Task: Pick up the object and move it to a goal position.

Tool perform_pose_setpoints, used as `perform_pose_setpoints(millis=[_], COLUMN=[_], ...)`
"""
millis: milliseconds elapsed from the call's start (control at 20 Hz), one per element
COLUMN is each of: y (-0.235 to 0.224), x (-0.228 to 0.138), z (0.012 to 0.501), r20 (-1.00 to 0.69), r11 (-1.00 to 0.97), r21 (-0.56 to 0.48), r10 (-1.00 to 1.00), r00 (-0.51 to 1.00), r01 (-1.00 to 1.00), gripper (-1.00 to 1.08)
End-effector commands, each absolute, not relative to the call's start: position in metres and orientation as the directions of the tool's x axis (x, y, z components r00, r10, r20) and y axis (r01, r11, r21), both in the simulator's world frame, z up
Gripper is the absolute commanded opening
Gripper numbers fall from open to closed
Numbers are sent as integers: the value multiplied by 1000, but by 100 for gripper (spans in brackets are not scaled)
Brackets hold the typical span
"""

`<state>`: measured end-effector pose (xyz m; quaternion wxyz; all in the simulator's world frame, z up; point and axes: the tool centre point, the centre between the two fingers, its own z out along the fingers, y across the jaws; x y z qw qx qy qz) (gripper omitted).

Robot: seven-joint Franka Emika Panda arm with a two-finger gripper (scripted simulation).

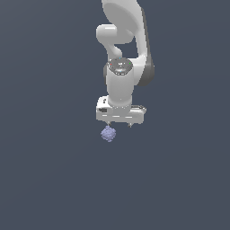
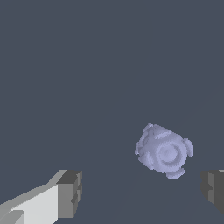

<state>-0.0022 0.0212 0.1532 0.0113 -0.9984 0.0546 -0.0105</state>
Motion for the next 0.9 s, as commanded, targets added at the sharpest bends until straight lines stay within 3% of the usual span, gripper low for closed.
perform_pose_setpoints(millis=[0, 450, 850], y=[14, -18, -33], x=[-4, -13, -19], z=[144, 108, 91], r20=[15, 2, 0], r11=[-985, -909, -852], r21=[-23, -11, -1], r10=[-169, -417, -523], r00=[985, 909, 852], r01=[-169, -417, -523], gripper=[100, 100, 100])
